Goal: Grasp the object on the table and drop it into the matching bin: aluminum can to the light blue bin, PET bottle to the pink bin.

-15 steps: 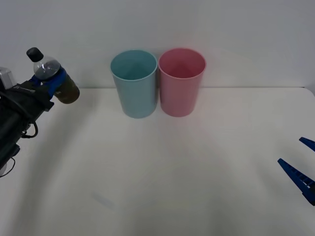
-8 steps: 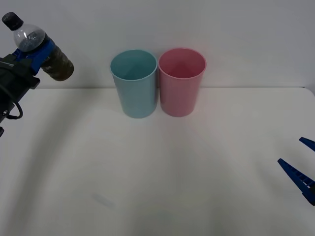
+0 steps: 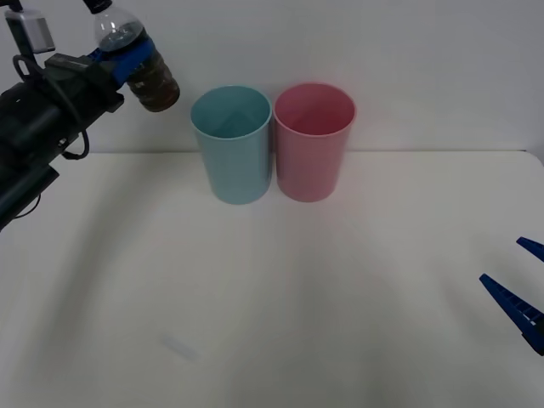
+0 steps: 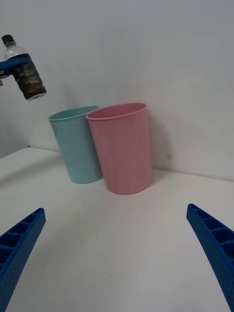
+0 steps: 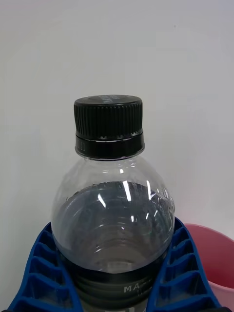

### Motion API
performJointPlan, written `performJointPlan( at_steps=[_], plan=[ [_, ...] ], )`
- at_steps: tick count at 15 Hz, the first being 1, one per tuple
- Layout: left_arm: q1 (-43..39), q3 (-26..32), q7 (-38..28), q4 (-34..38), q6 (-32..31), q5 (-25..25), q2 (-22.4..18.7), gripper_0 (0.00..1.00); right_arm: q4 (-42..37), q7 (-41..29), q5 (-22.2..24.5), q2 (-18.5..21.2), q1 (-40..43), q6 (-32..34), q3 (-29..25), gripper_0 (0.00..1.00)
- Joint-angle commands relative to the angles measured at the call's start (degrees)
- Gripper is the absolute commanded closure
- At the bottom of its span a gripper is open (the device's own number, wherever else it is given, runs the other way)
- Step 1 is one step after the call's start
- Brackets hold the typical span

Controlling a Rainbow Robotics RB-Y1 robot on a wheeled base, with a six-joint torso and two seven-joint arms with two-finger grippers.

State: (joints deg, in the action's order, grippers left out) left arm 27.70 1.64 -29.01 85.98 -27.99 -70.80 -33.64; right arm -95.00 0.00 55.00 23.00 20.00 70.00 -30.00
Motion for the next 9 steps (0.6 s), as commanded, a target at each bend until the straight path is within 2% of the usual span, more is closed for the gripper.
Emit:
performJointPlan(
  at_steps=[1, 3, 4, 6, 9],
  plan=[
    [11.2, -7.9, -0.3, -10.9, 0.0, 1.0, 0.4, 1.0, 0.0, 0.0, 0.0, 0.0, 0.0, 0.0, 0.0, 0.0],
    [18.3, -11.1, 0.0, -17.9, 0.0, 1.5, 2.3, 1.0, 0.0, 0.0, 0.0, 0.0, 0.0, 0.0, 0.0, 0.0],
    [22.4, -11.9, 0.5, -22.3, 0.0, 0.3, 4.5, 1.0, 0.0, 0.0, 0.0, 0.0, 0.0, 0.0, 0.0, 0.0],
    [27.1, -12.5, 1.7, -27.0, 0.5, -2.1, 7.6, 1.0, 0.0, 0.0, 0.0, 0.0, 0.0, 0.0, 0.0, 0.0],
    [33.6, -18.5, 1.9, -32.5, 2.3, -2.8, 9.2, 1.0, 0.0, 0.0, 0.0, 0.0, 0.0, 0.0, 0.0, 0.0]
  ],
)
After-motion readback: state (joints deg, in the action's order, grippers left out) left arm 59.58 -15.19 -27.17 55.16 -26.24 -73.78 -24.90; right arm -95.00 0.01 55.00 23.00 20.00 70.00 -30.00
